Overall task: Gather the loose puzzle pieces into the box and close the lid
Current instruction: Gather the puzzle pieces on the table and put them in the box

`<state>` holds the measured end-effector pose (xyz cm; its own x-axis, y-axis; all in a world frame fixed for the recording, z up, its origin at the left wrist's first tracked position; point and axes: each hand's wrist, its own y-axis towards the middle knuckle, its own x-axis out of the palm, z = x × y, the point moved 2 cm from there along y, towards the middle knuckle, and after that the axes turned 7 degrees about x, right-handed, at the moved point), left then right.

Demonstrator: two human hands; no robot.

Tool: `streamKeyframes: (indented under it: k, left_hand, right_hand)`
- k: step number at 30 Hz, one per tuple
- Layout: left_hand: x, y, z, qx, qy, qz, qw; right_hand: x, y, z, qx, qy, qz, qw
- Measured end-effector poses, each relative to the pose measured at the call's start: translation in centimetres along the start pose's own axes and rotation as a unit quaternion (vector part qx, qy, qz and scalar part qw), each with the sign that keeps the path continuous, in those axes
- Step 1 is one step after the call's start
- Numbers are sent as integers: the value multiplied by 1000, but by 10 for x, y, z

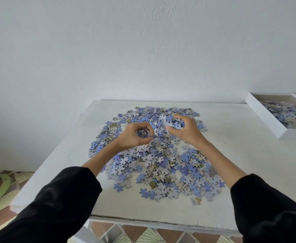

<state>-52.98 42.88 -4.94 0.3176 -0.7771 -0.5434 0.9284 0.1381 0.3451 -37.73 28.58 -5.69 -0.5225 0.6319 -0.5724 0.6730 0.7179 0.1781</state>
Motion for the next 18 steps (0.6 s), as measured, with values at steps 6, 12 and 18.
streamKeyframes:
  k: [6, 12, 18]
  left_hand:
    - [10, 2, 2, -11, -4, -7, 1000]
    - [22, 11, 9, -10, 18, -27, 999]
    - [35, 25, 15, -18, 28, -36, 999]
  right_hand:
    - [-10, 1, 4, -4, 0, 0, 1000]
    - [-23, 1, 11, -7, -4, 8, 1000]
    - [-40, 5, 22, -10, -2, 0, 1000]
